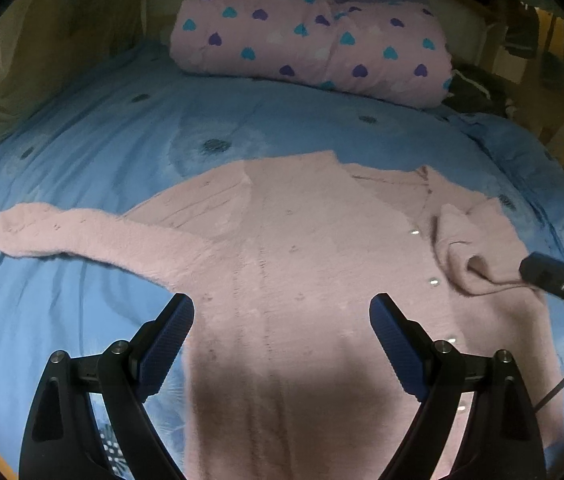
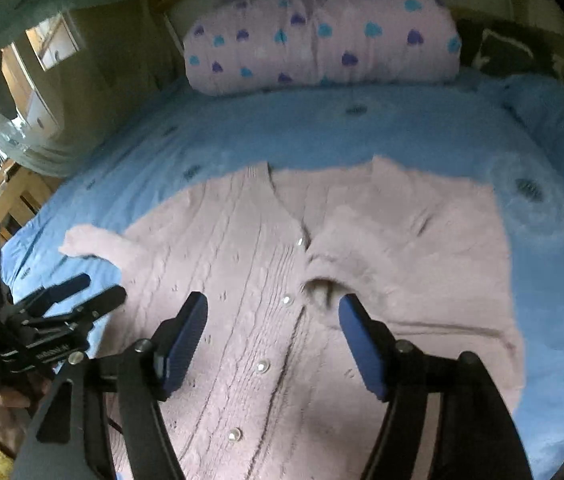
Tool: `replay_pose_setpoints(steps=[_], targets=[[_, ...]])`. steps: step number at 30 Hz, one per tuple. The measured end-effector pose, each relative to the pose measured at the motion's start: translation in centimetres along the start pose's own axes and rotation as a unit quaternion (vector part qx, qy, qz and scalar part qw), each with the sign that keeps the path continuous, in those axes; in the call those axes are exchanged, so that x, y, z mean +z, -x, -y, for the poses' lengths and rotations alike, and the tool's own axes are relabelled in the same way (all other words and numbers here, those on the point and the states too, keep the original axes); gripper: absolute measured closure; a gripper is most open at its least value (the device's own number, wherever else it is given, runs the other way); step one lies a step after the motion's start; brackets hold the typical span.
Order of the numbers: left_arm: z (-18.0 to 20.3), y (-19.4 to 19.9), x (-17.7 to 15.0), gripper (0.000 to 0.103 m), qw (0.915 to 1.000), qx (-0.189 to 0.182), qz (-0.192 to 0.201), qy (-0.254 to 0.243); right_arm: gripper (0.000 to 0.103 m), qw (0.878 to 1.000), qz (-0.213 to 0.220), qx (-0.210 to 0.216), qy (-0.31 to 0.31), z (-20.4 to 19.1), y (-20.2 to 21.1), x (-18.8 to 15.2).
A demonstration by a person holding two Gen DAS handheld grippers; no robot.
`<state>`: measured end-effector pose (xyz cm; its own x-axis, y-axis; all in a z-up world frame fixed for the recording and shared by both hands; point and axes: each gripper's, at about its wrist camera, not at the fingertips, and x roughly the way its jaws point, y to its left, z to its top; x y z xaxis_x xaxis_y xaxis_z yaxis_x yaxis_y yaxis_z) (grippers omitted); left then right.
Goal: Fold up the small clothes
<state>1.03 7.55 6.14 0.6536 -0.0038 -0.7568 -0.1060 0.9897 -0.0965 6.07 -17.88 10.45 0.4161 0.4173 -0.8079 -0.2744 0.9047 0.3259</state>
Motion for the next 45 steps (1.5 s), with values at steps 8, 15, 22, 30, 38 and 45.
replay_pose_setpoints(steps=[8, 15, 22, 30, 38, 45], targets=[[5.5, 0.7, 1.5, 0.017, 0.9989, -0.017, 0.008, -0.043, 0.028, 0.998, 0.020, -0.052, 0.005, 3.6, 2.6, 0.9], [12.5, -0.2, 2.4, 0.017, 0.9935, -0.049, 0.010, -0.102, 0.028, 0.999, 0.034, -0.042, -0.006, 9.1, 4.2, 0.7], [19.8, -2.2, 2.1, 0.017, 0.9827, -0.080, 0.008, -0.167, 0.028, 0.989, 0.042, -0.127, -0.057, 15.2, 5.0, -0.6], [25.9, -4.6, 1.1, 0.017, 0.9724, -0.113, -0.011, -0.204, 0.028, 0.977, 0.048, -0.192, -0.082, 19.9, 7.2, -1.3], [29.8, -7.0, -0.6, 0.017, 0.9636, -0.144, -0.034, -0.223, 0.028, 0.971, 0.040, -0.199, -0.130, 23.1, 8.4, -2.8], [30.6, -9.6, -0.7, 0.051, 0.9674, -0.139, -0.051, -0.206, 0.028, 0.971, 0.035, -0.191, -0.138, 23.2, 8.5, -3.1]])
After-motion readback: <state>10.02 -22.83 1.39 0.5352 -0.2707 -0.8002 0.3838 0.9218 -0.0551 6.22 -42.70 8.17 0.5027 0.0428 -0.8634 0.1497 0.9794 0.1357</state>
